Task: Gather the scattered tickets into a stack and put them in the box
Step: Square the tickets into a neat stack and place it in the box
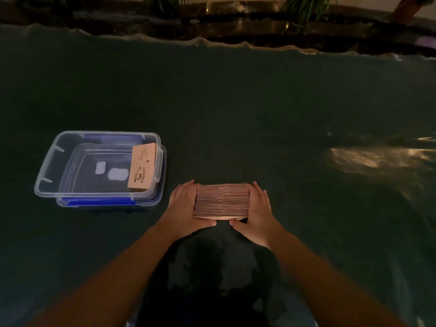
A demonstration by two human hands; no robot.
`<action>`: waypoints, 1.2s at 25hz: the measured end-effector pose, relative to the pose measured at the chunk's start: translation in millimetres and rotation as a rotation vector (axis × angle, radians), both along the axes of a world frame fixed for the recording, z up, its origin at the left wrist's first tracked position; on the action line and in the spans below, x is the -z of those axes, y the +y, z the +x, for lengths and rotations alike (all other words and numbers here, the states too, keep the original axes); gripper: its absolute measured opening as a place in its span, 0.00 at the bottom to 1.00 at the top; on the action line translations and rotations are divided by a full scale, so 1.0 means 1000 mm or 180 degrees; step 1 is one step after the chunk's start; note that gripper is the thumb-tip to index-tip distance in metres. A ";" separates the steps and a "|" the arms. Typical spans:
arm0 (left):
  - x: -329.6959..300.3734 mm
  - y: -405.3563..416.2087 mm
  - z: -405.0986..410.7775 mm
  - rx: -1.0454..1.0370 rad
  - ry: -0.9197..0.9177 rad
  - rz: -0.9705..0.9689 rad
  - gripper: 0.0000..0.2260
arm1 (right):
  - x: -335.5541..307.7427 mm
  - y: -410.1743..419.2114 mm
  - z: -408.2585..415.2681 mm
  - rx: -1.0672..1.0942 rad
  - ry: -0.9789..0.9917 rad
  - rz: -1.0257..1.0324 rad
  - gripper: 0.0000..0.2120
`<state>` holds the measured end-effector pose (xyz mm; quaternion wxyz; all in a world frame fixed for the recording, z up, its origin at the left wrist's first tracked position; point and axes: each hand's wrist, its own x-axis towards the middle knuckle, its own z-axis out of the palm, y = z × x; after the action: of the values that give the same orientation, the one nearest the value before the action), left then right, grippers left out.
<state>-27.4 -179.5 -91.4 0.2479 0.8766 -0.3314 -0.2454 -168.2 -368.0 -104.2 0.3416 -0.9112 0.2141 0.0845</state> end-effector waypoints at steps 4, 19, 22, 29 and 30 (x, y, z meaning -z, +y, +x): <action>-0.002 0.001 0.001 -0.0022 0.0102 0.0102 0.53 | -0.005 0.004 0.000 0.0183 -0.0051 0.0115 0.60; -0.002 -0.005 0.012 0.0073 0.0030 0.0194 0.46 | -0.016 0.005 0.004 0.0491 0.0179 0.0660 0.61; 0.001 -0.007 0.010 0.0059 0.0050 0.0185 0.48 | -0.017 0.006 0.003 0.0566 0.0363 0.0626 0.57; 0.000 -0.011 0.006 -0.0060 0.0119 0.0200 0.44 | -0.018 0.006 0.005 0.0669 0.0463 0.0618 0.47; -0.002 -0.011 0.006 -0.0114 0.0169 0.0129 0.43 | -0.020 0.005 0.006 0.0701 0.0469 0.0670 0.46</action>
<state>-21.8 -190.1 -89.3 0.2432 0.8805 -0.3039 -0.2707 -162.6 -362.7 -84.5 0.4257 -0.8327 0.3272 0.1351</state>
